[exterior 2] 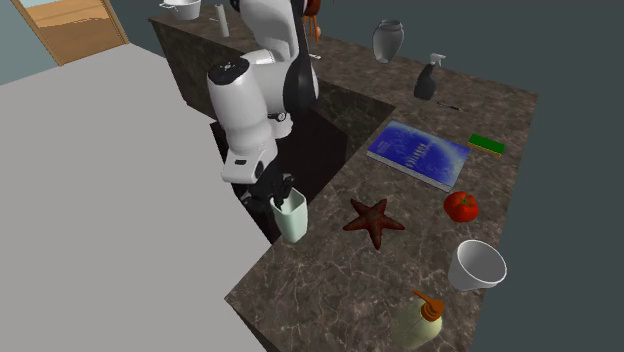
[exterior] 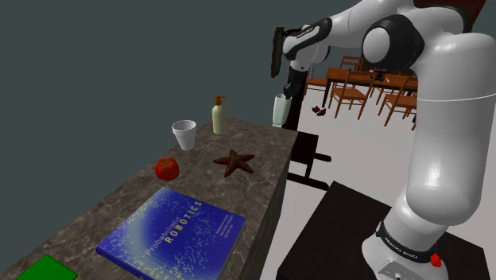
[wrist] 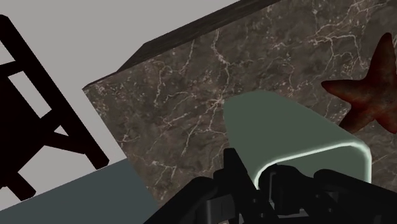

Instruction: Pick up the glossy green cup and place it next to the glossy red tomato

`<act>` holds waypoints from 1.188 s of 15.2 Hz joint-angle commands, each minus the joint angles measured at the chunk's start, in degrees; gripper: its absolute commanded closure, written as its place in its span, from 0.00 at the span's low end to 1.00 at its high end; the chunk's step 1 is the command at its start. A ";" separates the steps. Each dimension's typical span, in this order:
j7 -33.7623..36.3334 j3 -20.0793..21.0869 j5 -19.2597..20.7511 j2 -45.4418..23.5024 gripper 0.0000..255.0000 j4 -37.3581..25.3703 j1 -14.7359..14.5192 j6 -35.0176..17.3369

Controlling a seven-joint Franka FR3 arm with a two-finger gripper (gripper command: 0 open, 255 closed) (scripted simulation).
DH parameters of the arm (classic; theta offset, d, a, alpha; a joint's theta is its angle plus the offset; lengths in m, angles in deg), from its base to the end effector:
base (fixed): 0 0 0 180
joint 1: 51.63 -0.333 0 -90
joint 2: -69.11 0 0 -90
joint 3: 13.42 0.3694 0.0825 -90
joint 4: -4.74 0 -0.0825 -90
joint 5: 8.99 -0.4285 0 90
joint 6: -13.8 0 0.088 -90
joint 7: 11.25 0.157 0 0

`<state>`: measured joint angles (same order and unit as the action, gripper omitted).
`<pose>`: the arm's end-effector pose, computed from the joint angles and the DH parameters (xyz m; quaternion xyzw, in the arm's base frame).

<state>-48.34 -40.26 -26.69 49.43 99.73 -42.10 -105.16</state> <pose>0.6180 -0.3804 0.4229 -0.9953 0.0446 -0.0847 0.0161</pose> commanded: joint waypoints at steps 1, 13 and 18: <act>0.31 -0.17 0.35 0.39 1.00 -1.15 0.05 1.48; 2.06 -0.74 1.70 1.60 1.00 -8.76 0.39 10.01; 7.43 0.48 3.63 3.75 1.00 -6.53 -3.75 8.89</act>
<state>-42.22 -40.03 -23.64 52.33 92.37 -44.83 -96.00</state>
